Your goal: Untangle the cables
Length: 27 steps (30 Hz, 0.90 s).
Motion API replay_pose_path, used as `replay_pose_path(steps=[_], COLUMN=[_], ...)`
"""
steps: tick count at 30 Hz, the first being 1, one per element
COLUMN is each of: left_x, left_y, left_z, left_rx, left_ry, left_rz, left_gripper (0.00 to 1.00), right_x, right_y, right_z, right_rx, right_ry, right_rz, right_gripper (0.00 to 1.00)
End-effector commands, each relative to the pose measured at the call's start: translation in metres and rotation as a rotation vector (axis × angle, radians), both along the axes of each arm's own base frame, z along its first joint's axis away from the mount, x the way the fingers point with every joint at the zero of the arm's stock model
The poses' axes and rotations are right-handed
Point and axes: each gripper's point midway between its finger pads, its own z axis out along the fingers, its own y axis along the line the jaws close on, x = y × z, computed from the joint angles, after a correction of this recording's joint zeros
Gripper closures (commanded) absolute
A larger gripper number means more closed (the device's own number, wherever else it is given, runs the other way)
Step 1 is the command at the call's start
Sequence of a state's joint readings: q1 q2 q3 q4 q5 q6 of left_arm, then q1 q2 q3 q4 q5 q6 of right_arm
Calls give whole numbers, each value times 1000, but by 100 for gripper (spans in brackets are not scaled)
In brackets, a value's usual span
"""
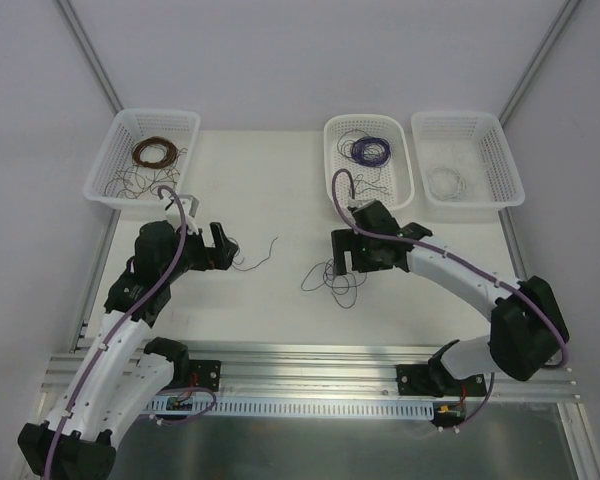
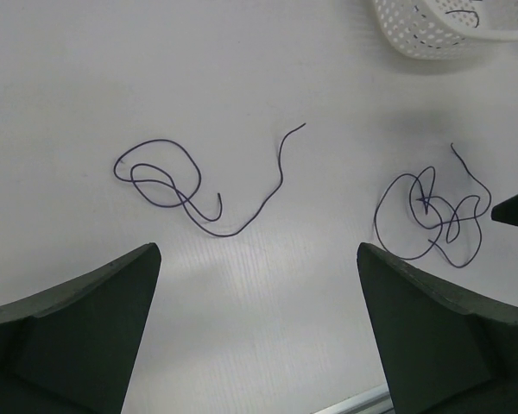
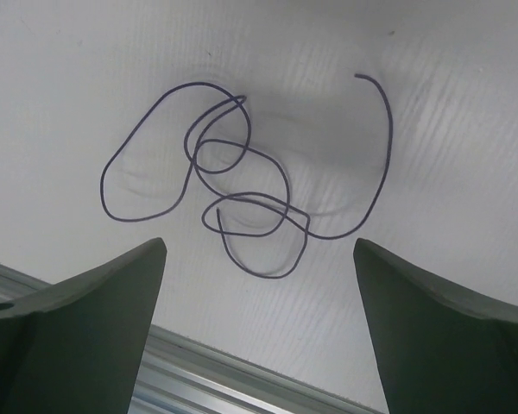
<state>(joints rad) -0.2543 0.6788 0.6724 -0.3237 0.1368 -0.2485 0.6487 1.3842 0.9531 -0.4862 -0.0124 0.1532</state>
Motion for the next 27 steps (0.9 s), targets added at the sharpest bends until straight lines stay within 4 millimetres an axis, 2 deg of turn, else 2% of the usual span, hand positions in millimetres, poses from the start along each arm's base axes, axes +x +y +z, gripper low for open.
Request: replay_pose_path(steps=[1,2,3,6,7,13,16,17,18,19,20,23,24,27], left_x=[2,3,4,6,6,5,5,5,5,5,4,5,4,4], left_y=[13,15,16,21,21,24,24,23,24,24,24,24,24,24], left_z=[-13,-13,-13,-13,-14,-15,-15,-16,-16,-16,-15,-15,-15,-15], left_rx=[62,71,72,87,88,92,93,93,94,94,92,92,93,92], left_ry=[15,14,16,13,15,15,16,19,19,20,18,18,18,16], left_rz=[47,57,66,91,93,104,104,103,104,104,105,106,104,104], left_gripper=[1,1,1,1,1,1,1,1,1,1,1,1,1,1], right_x=[29,35,34,41,41,40,36,35,33,33,33,36,38,53], right_y=[28,34,41,50,51,60,62,61,60,58,55,50,50,47], right_z=[10,11,-2,-13,-26,-54,-62,-64,-66,-65,-66,-53,-44,3], right_rx=[-11,-16,-38,-42,-63,-102,-118,-127,-137,-152,-162,-176,-170,-170], right_ry=[-94,-104,-77,-66,-44,12,31,37,39,32,32,-7,-27,-142], right_rz=[-29,-33,-24,-58,-68,-69,-59,-60,-56,-59,-64,-49,-42,-8], right_gripper=[5,6,6,8,9,22,35,50,59,66,78,96,99,99])
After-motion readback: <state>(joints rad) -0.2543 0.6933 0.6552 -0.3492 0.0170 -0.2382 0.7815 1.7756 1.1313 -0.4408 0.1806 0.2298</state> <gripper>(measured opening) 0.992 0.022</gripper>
